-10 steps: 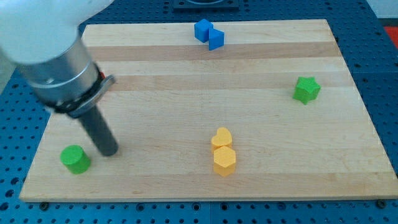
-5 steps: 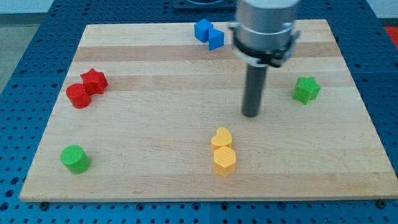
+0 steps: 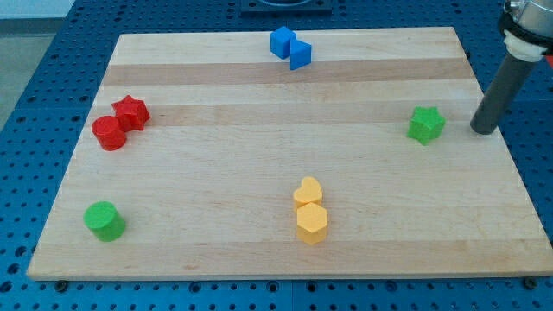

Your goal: Drag the green star to the top right of the green circle

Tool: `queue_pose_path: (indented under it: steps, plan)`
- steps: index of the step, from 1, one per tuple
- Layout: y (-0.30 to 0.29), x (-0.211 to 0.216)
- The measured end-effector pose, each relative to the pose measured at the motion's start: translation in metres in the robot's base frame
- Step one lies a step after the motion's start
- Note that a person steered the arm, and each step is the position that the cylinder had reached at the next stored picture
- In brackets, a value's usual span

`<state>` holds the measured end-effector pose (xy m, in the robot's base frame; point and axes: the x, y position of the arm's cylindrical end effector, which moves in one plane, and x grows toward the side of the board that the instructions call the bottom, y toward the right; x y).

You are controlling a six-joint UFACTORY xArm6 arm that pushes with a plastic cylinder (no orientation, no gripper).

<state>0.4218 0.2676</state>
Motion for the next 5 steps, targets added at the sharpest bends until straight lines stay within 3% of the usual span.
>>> queue_pose_path:
  steps: [5]
  plan:
    - [-0.117, -0.003]
